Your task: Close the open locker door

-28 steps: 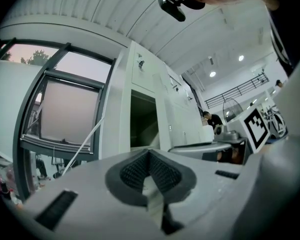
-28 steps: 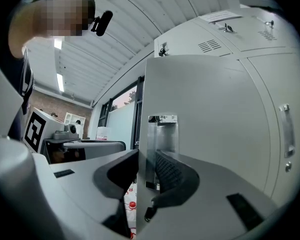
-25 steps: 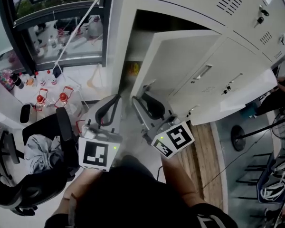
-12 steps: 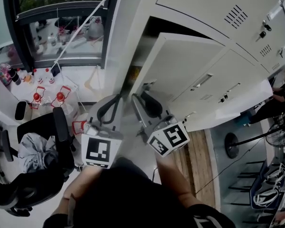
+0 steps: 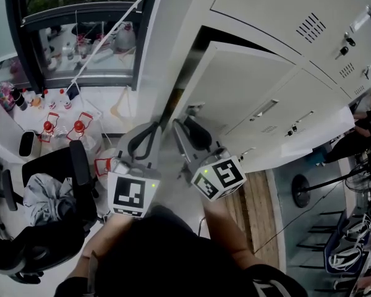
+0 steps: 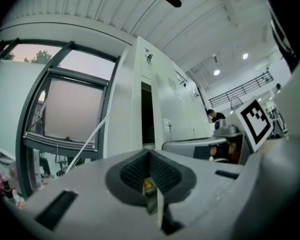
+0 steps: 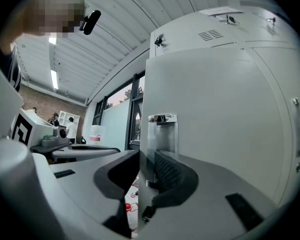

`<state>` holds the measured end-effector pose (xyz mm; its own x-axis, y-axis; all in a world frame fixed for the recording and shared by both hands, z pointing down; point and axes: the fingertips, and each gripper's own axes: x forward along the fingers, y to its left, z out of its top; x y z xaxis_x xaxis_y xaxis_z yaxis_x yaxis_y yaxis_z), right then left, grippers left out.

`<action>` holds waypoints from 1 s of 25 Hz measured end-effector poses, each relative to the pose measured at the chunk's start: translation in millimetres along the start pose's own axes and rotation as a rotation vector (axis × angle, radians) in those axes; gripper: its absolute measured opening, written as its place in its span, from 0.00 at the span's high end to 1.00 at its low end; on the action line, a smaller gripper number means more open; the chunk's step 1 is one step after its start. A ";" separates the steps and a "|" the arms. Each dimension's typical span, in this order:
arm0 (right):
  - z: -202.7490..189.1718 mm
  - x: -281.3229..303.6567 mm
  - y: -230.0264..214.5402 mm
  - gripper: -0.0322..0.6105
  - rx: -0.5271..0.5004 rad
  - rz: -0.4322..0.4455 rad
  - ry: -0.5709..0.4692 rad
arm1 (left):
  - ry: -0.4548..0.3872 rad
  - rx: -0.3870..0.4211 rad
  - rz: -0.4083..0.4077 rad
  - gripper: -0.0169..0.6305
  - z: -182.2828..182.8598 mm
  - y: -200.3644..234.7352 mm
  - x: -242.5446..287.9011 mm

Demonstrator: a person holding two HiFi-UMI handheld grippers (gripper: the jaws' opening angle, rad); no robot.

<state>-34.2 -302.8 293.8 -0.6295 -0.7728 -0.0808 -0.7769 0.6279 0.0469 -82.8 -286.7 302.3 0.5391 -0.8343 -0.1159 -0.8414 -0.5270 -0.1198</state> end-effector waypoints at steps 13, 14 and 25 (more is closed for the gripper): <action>-2.3 14.7 -7.3 0.80 0.002 -0.013 0.010 | 0.012 -0.003 0.002 0.97 -5.0 7.0 5.6; -2.4 15.8 -7.7 0.80 0.002 -0.014 0.012 | 0.014 -0.010 0.004 0.97 -5.2 7.5 6.0; -4.2 27.2 -15.4 0.81 0.007 -0.027 0.018 | 0.027 -0.014 -0.001 0.97 -10.0 14.4 12.6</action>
<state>-39.4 -333.8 295.0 -0.6082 -0.7912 -0.0639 -0.7937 0.6071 0.0379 -88.5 -306.4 308.9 0.5386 -0.8378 -0.0895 -0.8415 -0.5296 -0.1064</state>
